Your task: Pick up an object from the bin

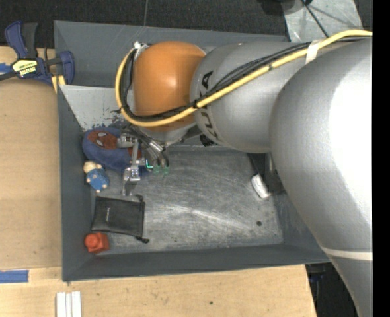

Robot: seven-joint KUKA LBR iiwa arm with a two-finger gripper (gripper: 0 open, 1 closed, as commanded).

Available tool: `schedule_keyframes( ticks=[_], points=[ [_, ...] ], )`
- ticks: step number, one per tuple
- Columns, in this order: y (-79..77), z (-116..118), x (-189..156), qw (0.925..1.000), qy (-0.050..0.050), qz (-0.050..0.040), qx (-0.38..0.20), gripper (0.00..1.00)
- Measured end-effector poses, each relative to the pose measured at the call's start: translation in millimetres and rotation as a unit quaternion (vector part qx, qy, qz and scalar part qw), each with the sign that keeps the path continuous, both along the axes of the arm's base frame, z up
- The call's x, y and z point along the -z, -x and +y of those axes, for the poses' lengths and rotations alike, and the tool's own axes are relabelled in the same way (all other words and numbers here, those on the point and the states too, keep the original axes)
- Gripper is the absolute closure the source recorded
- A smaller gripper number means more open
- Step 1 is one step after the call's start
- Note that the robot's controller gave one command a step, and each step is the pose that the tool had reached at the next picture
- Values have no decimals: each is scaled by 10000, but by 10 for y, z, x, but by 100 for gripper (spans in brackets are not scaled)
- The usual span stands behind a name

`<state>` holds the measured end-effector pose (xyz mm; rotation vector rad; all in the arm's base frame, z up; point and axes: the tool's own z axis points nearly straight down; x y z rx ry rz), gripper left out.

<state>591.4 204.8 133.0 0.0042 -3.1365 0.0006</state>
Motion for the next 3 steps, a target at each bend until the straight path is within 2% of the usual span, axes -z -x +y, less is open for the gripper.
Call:
schedule_keyframes(
  ticks=[1, 2, 3],
  points=[
    [37, -162, 551, 9881, -77, -128, 1529, 0],
    [6, -137, 500, 9885, -38, -73, 1511, 0],
    [-18, -63, 562, 9821, -42, -98, 1880, 0]
  ],
)
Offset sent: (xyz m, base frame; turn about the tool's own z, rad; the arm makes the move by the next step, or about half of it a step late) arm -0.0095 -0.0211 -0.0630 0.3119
